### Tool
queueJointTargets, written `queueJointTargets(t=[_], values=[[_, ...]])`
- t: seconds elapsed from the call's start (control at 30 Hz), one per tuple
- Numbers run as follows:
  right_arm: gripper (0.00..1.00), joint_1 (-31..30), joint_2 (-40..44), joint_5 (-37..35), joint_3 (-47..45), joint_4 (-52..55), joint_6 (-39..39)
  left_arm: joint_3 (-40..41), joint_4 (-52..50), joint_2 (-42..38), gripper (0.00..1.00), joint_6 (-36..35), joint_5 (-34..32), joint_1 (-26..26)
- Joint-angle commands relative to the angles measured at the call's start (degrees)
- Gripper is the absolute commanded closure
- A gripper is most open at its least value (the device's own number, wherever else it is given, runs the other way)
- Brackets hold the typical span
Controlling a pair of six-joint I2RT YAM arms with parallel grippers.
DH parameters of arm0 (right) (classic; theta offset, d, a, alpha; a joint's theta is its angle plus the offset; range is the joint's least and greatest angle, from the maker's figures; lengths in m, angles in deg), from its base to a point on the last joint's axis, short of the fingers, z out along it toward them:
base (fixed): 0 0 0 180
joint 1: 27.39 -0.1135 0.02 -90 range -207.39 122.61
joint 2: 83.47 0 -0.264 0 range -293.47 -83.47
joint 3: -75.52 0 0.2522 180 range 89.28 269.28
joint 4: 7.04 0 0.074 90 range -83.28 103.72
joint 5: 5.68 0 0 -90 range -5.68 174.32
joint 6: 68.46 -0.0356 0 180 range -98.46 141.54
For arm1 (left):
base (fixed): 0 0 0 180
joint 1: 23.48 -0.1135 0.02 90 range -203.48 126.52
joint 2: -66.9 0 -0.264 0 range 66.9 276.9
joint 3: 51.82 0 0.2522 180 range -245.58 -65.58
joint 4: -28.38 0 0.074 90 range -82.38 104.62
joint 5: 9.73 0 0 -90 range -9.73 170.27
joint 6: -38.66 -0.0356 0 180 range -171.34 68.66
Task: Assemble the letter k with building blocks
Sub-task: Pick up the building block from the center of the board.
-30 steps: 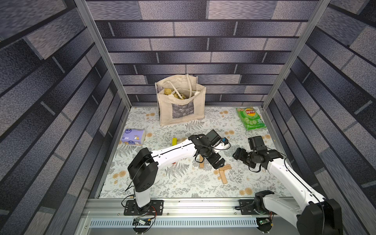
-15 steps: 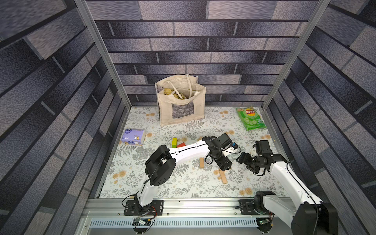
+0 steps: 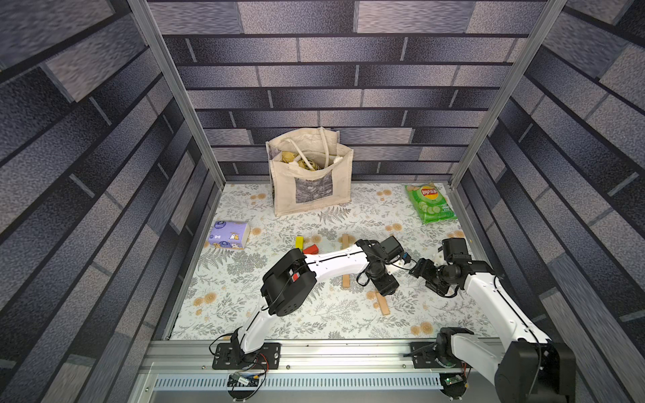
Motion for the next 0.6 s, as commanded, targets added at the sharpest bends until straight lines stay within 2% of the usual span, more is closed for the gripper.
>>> queueJointTargets(t=[0.0,0.43,0.57], values=[[0.24,0.5,1.3,-0.4,-0.8,2.1,-0.5,-2.4,-0.1,1.3,0.31,-0.7,-0.5,0.1],[0.24,0.5,1.6,-0.5,-1.1,2.9,-1.4,-2.2,1.7,3.1,0.37,-0.6,0.2,-1.5],[0.24,0.5,1.7,-0.4,-1.3,2.8,-1.3,-2.0,2.3,3.7,0.42,0.0,-0.5,-1.6]])
